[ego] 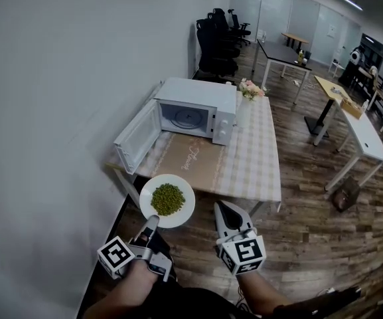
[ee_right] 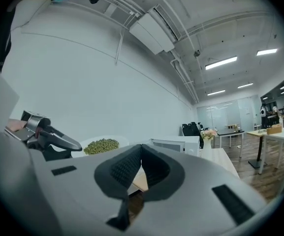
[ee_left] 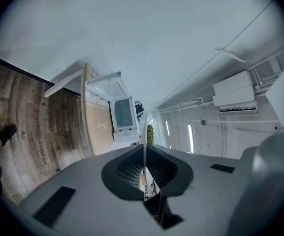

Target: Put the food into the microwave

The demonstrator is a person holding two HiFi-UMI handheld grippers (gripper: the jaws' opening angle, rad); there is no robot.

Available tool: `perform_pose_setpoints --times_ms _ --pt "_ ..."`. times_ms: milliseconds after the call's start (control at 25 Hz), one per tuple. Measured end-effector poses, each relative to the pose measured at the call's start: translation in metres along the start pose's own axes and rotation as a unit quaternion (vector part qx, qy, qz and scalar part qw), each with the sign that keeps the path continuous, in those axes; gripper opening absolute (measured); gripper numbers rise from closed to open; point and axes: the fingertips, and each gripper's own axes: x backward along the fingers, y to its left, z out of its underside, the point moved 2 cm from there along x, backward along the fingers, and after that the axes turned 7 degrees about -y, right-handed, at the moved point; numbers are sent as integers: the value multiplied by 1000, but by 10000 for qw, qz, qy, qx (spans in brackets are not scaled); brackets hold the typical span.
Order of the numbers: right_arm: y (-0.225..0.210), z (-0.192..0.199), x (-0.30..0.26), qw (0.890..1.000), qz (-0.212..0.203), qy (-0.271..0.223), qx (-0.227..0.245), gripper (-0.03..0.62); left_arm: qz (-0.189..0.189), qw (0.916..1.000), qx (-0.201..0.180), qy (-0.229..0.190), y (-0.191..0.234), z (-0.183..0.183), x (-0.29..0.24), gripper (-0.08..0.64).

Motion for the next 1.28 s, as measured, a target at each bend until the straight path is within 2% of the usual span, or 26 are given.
perform_pose_setpoints --times_ms 320,720,1120,1280 --pt "-7 0 -45 9998 139 -56 103 8 -16 9999 101 89 4 -23 -35 18" --pt "-15 10 -102 9990 319 284 140 8 26 9993 203 314 11 -57 -88 18" --pt "-22 21 -158 9972 556 441 237 8 47 9977 337 590 29 -89 -140 18" --pt "-23 23 -176 9962 681 468 278 8 88 9966 279 769 32 -99 -155 18"
